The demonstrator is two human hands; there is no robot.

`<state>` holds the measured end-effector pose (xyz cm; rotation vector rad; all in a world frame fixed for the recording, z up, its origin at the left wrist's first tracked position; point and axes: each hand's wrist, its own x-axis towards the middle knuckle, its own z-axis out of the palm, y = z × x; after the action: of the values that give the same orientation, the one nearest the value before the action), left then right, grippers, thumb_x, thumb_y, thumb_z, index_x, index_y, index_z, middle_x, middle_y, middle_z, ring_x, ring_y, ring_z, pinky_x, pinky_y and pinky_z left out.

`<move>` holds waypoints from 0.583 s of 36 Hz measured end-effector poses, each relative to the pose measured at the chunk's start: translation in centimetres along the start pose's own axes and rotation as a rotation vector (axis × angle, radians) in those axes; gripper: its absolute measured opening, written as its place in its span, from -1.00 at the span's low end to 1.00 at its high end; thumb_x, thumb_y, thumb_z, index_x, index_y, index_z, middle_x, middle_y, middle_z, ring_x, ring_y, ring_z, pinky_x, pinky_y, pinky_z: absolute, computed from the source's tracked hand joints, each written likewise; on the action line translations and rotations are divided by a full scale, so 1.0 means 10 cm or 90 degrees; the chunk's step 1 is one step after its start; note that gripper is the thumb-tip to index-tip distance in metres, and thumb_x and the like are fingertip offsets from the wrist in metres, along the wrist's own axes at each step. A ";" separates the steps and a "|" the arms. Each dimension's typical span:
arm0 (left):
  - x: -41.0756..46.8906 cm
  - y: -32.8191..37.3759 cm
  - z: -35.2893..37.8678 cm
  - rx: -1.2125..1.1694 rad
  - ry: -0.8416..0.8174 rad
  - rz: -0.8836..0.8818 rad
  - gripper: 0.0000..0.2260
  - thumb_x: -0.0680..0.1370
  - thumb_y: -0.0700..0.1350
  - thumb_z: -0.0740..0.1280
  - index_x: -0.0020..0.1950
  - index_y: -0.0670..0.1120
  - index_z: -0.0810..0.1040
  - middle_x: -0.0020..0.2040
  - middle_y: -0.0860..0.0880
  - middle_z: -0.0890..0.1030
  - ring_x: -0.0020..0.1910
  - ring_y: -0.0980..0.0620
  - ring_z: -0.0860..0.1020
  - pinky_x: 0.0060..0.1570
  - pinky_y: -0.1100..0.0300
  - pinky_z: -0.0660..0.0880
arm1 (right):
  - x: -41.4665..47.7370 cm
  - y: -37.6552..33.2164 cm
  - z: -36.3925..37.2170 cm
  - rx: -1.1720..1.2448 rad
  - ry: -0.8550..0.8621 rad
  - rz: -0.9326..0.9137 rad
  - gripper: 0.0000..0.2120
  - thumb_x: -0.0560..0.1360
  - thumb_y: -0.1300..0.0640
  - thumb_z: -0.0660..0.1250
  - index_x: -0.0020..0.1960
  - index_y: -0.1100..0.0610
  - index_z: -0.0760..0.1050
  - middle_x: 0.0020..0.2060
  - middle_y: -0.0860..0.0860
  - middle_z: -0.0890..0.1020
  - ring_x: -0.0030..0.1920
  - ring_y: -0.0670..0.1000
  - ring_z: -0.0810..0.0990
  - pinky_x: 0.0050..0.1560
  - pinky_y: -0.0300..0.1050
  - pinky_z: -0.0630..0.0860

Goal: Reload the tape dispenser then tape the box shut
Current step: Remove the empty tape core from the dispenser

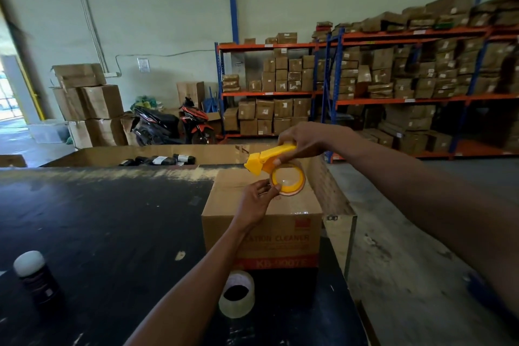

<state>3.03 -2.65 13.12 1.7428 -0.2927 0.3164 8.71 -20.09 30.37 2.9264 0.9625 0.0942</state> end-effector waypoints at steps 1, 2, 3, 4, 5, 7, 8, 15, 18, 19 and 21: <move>-0.01 -0.01 0.00 -0.003 -0.001 -0.003 -0.72 0.61 -0.09 0.41 0.27 -0.20 0.63 0.08 -0.06 0.75 0.07 0.08 0.71 0.13 0.18 0.61 | 0.01 0.02 -0.04 0.013 0.012 0.002 -0.14 0.34 -0.58 0.24 0.39 0.00 0.49 0.33 0.03 0.53 0.22 0.09 0.50 0.13 0.01 0.45; -0.01 -0.03 -0.01 -0.003 -0.001 -0.003 -0.72 0.61 -0.11 0.41 0.26 -0.22 0.64 0.07 -0.06 0.75 0.06 0.09 0.71 0.10 0.23 0.60 | 0.01 0.04 -0.07 0.028 0.025 0.004 -0.09 0.27 -0.63 0.21 0.35 0.00 0.55 0.29 0.01 0.56 0.20 0.09 0.52 0.15 0.03 0.48; -0.02 -0.04 0.00 -0.001 0.000 0.002 -0.73 0.61 -0.11 0.41 0.25 -0.22 0.64 0.06 -0.06 0.75 0.05 0.11 0.72 0.06 0.27 0.60 | 0.02 0.06 -0.10 0.042 0.035 0.004 -0.05 0.21 -0.66 0.20 0.28 0.02 0.60 0.23 -0.02 0.60 0.16 0.07 0.55 0.14 0.04 0.51; -0.02 -0.04 0.01 0.001 0.001 0.006 -0.73 0.61 -0.12 0.41 0.24 -0.23 0.65 0.04 -0.06 0.75 0.03 0.12 0.72 0.04 0.30 0.59 | 0.03 0.07 -0.12 0.056 0.039 0.004 -0.04 0.18 -0.67 0.20 0.22 0.04 0.65 0.14 -0.06 0.62 0.10 0.04 0.56 0.08 0.00 0.53; -0.02 -0.05 0.02 -0.002 0.000 0.008 -0.74 0.61 -0.11 0.41 0.24 -0.22 0.65 0.03 -0.06 0.75 0.03 0.11 0.72 0.04 0.30 0.60 | 0.04 0.08 -0.13 0.069 0.040 0.004 -0.06 0.17 -0.66 0.22 0.18 0.05 0.67 0.06 -0.12 0.62 0.05 0.01 0.57 -0.01 -0.06 0.52; -0.01 -0.06 0.04 -0.010 -0.002 0.006 -0.73 0.61 -0.09 0.41 0.24 -0.21 0.65 0.04 -0.06 0.75 0.04 0.06 0.73 0.11 0.20 0.62 | 0.07 0.09 -0.13 0.091 0.049 0.002 -0.12 0.17 -0.63 0.27 0.12 0.04 0.71 -0.04 -0.15 0.64 -0.03 -0.03 0.58 -0.16 -0.16 0.44; 0.00 -0.07 0.06 -0.014 0.000 0.001 -0.71 0.60 -0.07 0.42 0.25 -0.20 0.64 0.05 -0.06 0.75 0.05 0.05 0.73 0.14 0.16 0.62 | 0.08 0.09 -0.12 0.097 0.056 -0.002 -0.14 0.17 -0.63 0.28 0.10 0.03 0.72 -0.08 -0.14 0.65 -0.06 -0.04 0.58 -0.19 -0.18 0.42; 0.03 -0.08 0.13 -0.048 0.022 -0.024 -0.63 0.57 -0.03 0.45 0.29 -0.21 0.62 0.07 -0.10 0.75 0.02 0.06 0.73 0.18 0.12 0.63 | 0.13 0.13 -0.13 0.120 0.051 -0.018 -0.12 0.14 -0.64 0.29 0.06 0.06 0.71 -0.08 -0.10 0.66 -0.04 -0.01 0.60 -0.11 -0.11 0.53; 0.03 -0.07 0.16 -0.059 0.034 -0.040 -0.62 0.57 -0.01 0.45 0.30 -0.19 0.62 0.06 -0.09 0.76 0.01 0.10 0.73 0.18 0.15 0.62 | 0.16 0.18 -0.13 0.101 0.056 -0.002 0.00 0.05 -0.72 0.25 0.07 0.07 0.71 -0.02 -0.01 0.70 -0.02 0.04 0.63 0.02 0.06 0.62; 0.03 -0.07 0.17 -0.059 0.035 -0.045 -0.62 0.57 -0.01 0.45 0.30 -0.19 0.61 0.05 -0.09 0.76 0.00 0.11 0.73 0.18 0.14 0.62 | 0.16 0.19 -0.11 0.095 0.058 0.001 0.01 0.05 -0.72 0.25 0.07 0.09 0.71 0.00 0.03 0.71 -0.01 0.07 0.64 0.04 0.11 0.63; 0.03 -0.05 0.19 -0.073 0.035 -0.053 -0.60 0.57 -0.01 0.45 0.31 -0.22 0.60 0.05 -0.10 0.76 0.01 0.11 0.73 0.21 0.10 0.61 | 0.18 0.21 -0.08 0.078 0.069 0.003 0.02 0.06 -0.72 0.24 0.07 0.11 0.70 0.01 0.09 0.71 -0.01 0.11 0.65 0.05 0.15 0.62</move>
<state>3.59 -4.41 12.39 1.6268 -0.1946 0.2809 11.28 -20.65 31.42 3.0625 1.0114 0.2035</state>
